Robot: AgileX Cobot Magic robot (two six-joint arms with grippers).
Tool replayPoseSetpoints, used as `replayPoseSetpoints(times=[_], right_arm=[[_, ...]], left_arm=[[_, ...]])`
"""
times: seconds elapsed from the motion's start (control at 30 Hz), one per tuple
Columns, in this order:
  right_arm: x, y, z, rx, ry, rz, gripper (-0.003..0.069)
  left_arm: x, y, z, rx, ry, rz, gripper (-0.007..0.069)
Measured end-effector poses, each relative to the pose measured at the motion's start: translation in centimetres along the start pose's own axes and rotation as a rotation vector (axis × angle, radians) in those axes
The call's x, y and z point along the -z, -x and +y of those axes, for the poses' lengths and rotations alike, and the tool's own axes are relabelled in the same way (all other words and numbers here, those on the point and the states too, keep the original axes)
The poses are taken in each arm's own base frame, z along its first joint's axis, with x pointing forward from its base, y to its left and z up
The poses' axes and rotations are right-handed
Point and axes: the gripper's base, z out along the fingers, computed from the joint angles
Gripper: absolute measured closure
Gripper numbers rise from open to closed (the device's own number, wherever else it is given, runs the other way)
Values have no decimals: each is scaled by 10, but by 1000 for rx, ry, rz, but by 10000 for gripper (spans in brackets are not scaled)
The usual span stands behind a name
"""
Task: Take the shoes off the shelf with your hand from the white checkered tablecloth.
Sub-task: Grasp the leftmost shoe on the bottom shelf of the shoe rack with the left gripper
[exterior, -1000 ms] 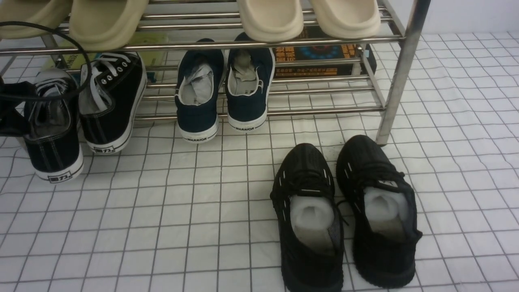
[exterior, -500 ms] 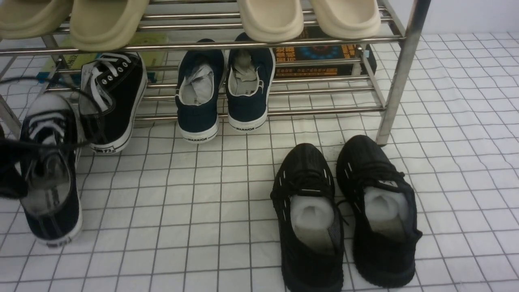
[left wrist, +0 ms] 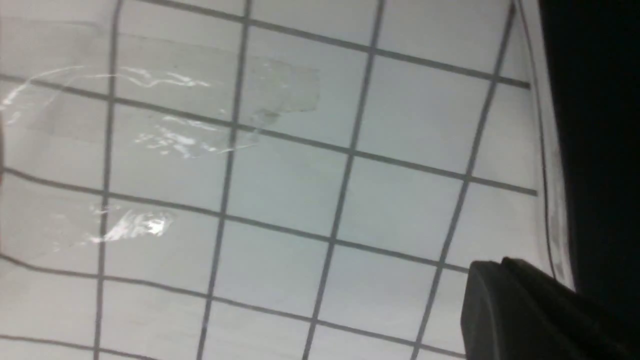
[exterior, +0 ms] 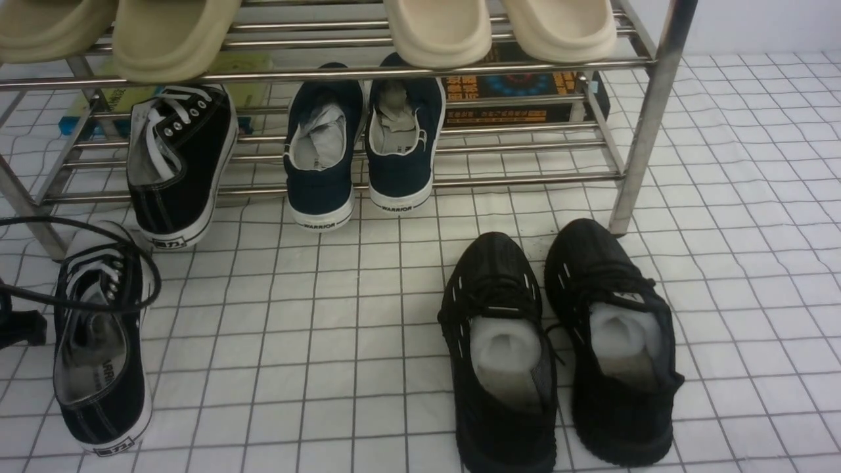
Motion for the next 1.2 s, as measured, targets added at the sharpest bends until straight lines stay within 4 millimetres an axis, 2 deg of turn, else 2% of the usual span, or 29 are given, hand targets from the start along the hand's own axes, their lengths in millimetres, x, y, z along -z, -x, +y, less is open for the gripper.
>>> replayPoseSetpoints(times=[0.1,0.23,0.3,0.4,0.43,0.53,0.67,0.7,0.8,1.0,1.07,1.2], right_arm=[[0,0,0,0,0,0,420],[0,0,0,0,0,0,420],[0,0,0,0,0,0,420],[0,0,0,0,0,0,420],[0,0,0,0,0,0,420],[0,0,0,0,0,0,420],[0,0,0,0,0,0,420],[0,0,0,0,0,0,420],[0,0,0,0,0,0,420],[0,0,0,0,0,0,420],[0,0,0,0,0,0,420],[0,0,0,0,0,0,420]], left_arm=[[7,3,1,33,5,-8,615],[35,11,-1,124,-42,-24,589],[39,13,-4,152,-80,-32,573],[46,19,-17,239,-234,-76,496],[46,19,-17,237,-233,-78,490],[51,26,-27,258,-357,-135,368],[59,38,-29,262,-399,-212,271],[65,49,-28,270,-407,-274,232],[71,65,-31,247,-412,-350,192],[68,94,-64,156,-434,-438,176],[64,98,-66,160,-431,-453,176],[43,108,-67,183,-408,-458,176]])
